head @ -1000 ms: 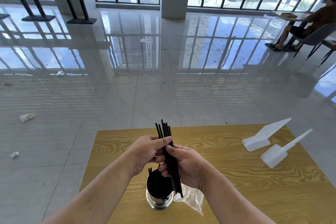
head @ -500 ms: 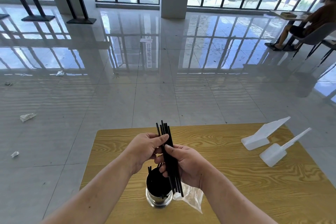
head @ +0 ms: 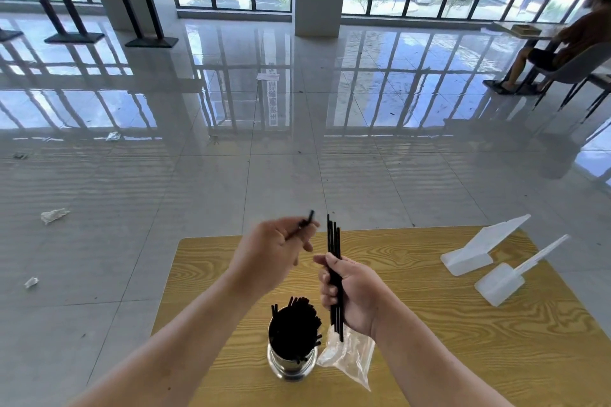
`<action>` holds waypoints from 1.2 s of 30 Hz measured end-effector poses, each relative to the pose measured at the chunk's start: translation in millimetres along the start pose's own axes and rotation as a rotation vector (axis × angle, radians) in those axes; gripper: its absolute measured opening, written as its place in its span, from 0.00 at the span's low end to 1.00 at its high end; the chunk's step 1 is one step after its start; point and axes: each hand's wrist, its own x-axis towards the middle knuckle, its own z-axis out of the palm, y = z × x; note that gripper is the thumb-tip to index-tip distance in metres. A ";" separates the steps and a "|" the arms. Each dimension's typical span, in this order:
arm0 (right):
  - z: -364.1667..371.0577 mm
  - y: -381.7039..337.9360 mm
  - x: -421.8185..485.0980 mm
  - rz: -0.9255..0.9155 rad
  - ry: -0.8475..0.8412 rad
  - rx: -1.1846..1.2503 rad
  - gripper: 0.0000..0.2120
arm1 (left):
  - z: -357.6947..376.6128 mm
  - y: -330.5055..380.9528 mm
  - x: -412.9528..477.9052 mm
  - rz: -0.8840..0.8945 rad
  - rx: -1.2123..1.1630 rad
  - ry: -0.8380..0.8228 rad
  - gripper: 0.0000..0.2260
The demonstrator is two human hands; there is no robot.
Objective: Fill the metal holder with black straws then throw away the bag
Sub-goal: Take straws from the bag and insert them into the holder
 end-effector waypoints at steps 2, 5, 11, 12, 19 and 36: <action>4.9 -7.8 1.2 -0.014 -0.035 0.045 0.13 | 13.3 -0.9 -12.5 0.243 0.359 -0.076 0.08; 7.8 -14.5 0.6 0.010 -0.076 0.020 0.21 | 24.5 -4.2 -23.9 0.439 0.506 -0.156 0.15; 1.1 -13.1 -2.4 0.058 -0.081 -0.045 0.16 | 22.2 -3.7 -31.5 0.591 0.568 -0.225 0.15; 0.6 -11.7 -2.1 0.066 -0.066 -0.044 0.17 | 22.2 -4.7 -31.8 0.605 0.578 -0.228 0.15; 2.9 -10.3 -6.5 0.109 -0.112 -0.008 0.18 | 26.4 -7.4 -35.3 0.720 0.677 -0.223 0.14; 6.4 -5.3 -12.8 0.009 -0.255 -0.077 0.09 | -2.5 -15.2 -1.8 -0.328 -0.148 0.081 0.06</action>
